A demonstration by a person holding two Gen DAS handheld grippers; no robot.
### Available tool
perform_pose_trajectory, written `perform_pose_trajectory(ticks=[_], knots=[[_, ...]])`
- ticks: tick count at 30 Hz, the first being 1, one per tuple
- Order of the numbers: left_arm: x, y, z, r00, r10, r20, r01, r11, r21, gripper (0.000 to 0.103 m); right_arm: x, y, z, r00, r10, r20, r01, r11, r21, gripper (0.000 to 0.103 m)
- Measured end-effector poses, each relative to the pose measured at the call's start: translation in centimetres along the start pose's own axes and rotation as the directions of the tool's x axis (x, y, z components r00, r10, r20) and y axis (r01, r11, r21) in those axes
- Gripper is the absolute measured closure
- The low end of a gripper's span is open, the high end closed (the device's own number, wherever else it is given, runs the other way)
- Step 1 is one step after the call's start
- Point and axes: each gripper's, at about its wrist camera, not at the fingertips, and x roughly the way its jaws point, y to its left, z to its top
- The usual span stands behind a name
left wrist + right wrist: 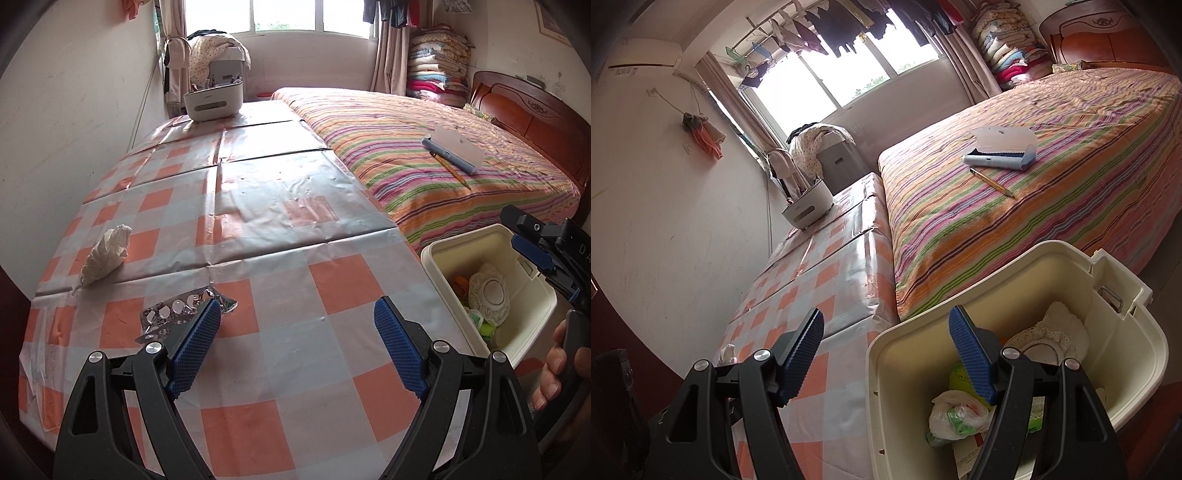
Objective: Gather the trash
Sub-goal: 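Grasp the crumpled white plastic with the left gripper while right grasps the silver blister pack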
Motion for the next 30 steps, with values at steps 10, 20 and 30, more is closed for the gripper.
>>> perform_pose_trajectory(ticks=[10,20,30], knots=[[-0.2,7.9,0.5,0.998,0.060,-0.005,-0.060,0.987,-0.151,0.019,2.3,3.8,-1.8,0.994,0.054,-0.091,-0.063,0.994,-0.091,0.035],[-0.8,16.9,2.0,0.989,0.150,0.009,-0.139,0.935,-0.327,0.019,4.9,9.8,-4.8,0.936,0.215,-0.280,-0.286,0.926,-0.246,0.035],[1.0,20.3,3.0,0.990,0.142,-0.013,-0.136,0.918,-0.373,0.019,8.3,17.3,-5.9,0.818,0.307,-0.486,-0.532,0.723,-0.439,0.035]])
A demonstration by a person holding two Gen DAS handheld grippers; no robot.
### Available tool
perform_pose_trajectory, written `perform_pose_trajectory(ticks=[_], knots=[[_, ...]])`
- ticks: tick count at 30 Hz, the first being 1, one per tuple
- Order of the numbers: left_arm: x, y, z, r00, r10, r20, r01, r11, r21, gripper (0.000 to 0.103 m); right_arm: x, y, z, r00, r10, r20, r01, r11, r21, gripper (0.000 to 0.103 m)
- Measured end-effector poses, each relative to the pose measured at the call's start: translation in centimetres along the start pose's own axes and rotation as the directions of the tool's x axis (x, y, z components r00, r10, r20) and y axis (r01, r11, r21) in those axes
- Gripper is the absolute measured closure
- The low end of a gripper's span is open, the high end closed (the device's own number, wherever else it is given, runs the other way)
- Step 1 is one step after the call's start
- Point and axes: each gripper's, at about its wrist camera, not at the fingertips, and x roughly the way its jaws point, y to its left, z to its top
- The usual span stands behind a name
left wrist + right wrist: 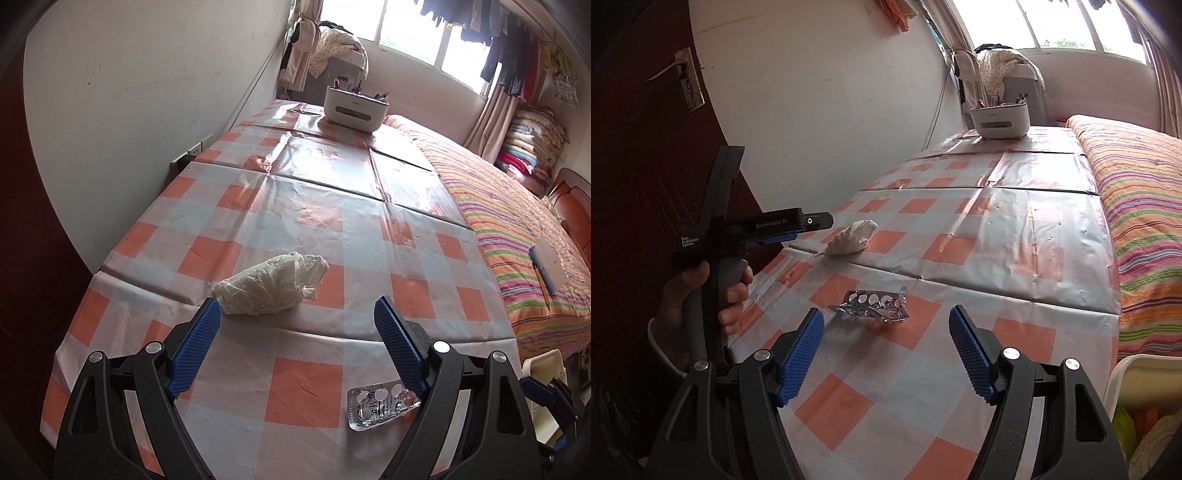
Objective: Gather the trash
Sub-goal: 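Grasp the crumpled white plastic with the left gripper while right grasps the silver blister pack, then carry the blister pack into the cream bin and release it with the right gripper while left carries the plastic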
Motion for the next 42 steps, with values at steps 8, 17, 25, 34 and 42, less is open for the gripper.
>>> perform_pose_trajectory(ticks=[8,17,25,34,42], knots=[[1.4,-0.6,1.3,1.000,0.002,0.017,-0.004,0.995,0.100,0.019,4.7,0.1,1.5,0.985,0.084,-0.154,-0.100,0.990,-0.103,0.035],[3.1,-1.4,2.2,1.000,-0.010,0.002,0.010,0.981,0.193,0.019,8.9,-0.7,1.5,0.953,0.089,-0.290,-0.131,0.983,-0.128,0.035],[5.3,-0.9,3.1,0.999,-0.003,-0.032,0.009,0.982,0.190,0.019,10.6,-0.7,1.9,0.942,0.075,-0.327,-0.129,0.981,-0.147,0.032],[8.8,-1.2,2.2,0.992,0.056,-0.112,-0.025,0.966,0.256,0.019,11.0,1.4,1.4,0.940,0.015,-0.340,-0.112,0.956,-0.271,0.033],[10.2,-0.5,1.2,0.983,0.084,-0.163,-0.043,0.970,0.238,0.050,10.8,2.6,0.9,0.944,0.017,-0.328,-0.123,0.944,-0.306,0.062]])
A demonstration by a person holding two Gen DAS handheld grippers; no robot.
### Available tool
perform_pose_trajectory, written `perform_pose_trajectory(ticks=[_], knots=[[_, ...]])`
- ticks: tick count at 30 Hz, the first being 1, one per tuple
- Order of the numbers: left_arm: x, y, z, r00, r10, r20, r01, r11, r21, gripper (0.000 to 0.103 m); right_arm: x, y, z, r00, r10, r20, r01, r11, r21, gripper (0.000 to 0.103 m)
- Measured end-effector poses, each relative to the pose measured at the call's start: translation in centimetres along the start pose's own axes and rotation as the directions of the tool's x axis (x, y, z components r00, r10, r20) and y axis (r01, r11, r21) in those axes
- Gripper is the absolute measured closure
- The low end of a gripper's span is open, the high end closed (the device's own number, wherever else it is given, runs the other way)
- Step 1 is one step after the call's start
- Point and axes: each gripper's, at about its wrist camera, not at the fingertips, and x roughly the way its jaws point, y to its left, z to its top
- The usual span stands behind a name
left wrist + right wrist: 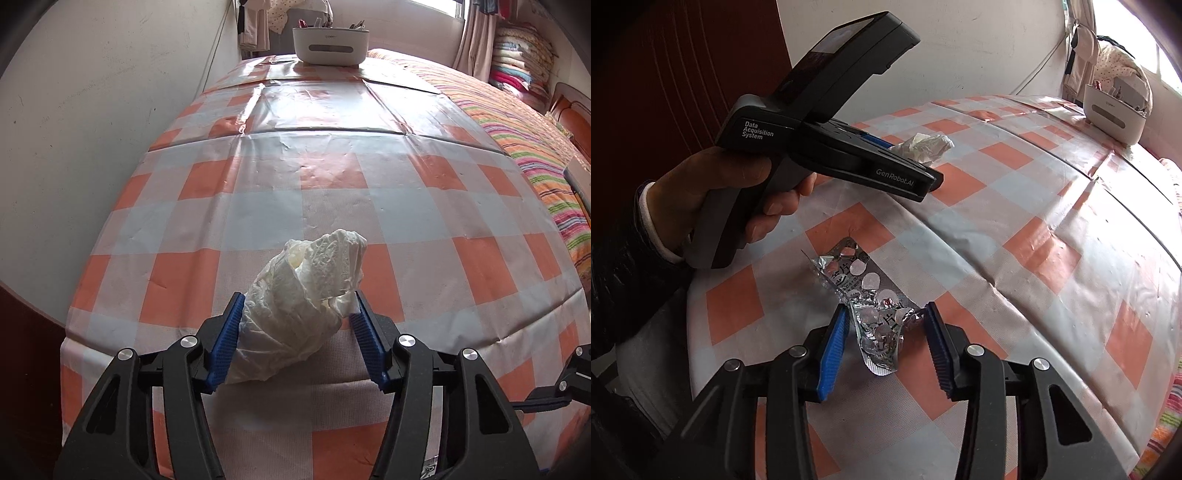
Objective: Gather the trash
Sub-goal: 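Carry the blister pack into the cream bin and release it with the right gripper while left carries the plastic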
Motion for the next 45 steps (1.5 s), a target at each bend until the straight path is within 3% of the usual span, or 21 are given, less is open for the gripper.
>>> perform_pose_trajectory(ticks=[2,4,11,34,45], knots=[[-0.2,0.3,-0.1,1.000,0.005,0.000,-0.005,1.000,-0.016,0.061,-0.1,0.1,-0.1,1.000,-0.014,0.003,0.014,1.000,0.006,0.063],[-0.4,0.6,-0.3,1.000,-0.005,0.003,0.005,0.999,-0.037,0.065,-0.2,0.2,-0.2,1.000,-0.028,0.008,0.028,0.999,0.017,0.063],[-1.4,0.5,-1.1,1.000,-0.020,0.017,0.021,0.999,-0.049,0.072,-1.4,0.0,-0.8,0.998,-0.054,0.037,0.052,0.997,0.056,0.063],[-6.3,-4.6,-3.7,0.992,-0.091,0.090,0.089,0.996,0.024,0.073,-7.1,-2.8,-4.6,0.977,-0.173,0.125,0.143,0.965,0.220,0.063],[-9.0,-7.9,-5.0,0.981,-0.135,0.139,0.123,0.988,0.094,0.072,-8.8,-2.3,-6.1,0.964,-0.222,0.149,0.182,0.953,0.242,0.063]])
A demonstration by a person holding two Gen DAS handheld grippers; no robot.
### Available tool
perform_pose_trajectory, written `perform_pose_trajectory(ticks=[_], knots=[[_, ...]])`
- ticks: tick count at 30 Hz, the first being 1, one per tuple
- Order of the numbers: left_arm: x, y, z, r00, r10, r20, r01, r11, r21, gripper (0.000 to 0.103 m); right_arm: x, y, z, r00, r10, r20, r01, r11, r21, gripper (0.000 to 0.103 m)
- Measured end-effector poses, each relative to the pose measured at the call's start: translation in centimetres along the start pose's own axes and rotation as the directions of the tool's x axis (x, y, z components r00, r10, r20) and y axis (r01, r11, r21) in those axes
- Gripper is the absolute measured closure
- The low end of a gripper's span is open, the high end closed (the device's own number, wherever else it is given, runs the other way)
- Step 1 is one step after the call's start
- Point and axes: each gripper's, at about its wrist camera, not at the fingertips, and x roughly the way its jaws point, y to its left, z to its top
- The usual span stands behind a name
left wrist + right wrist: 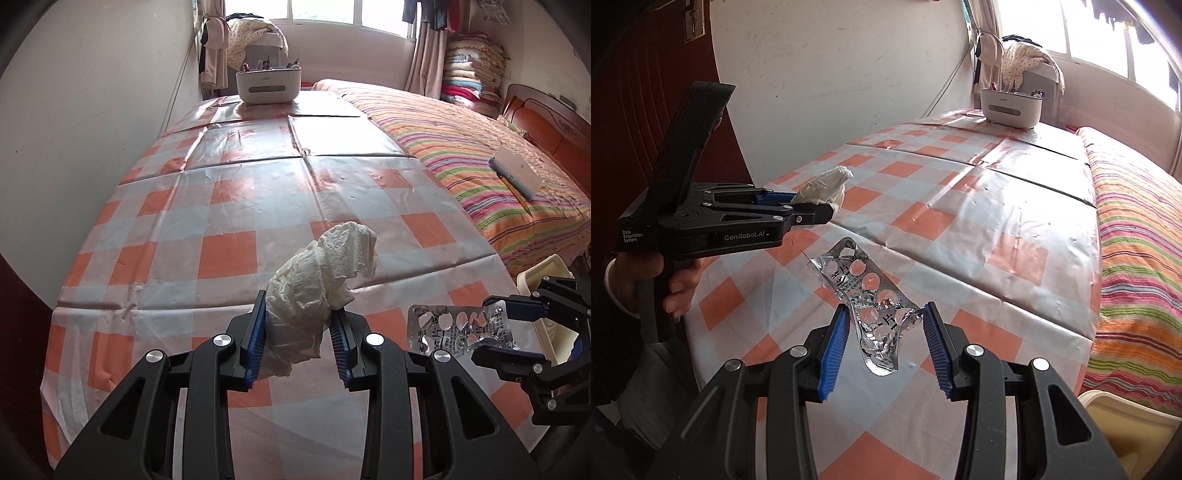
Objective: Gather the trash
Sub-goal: 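Carry the blister pack into the cream bin and release it with the right gripper while left carries the plastic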
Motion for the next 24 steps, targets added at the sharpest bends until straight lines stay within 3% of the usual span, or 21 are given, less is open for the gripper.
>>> perform_pose_trajectory(ticks=[24], knots=[[-0.9,-5.1,-1.8,0.997,-0.083,0.004,0.083,0.994,0.071,0.072,-6.5,-5.8,-3.6,0.984,-0.151,0.090,0.134,0.976,0.174,0.062]])
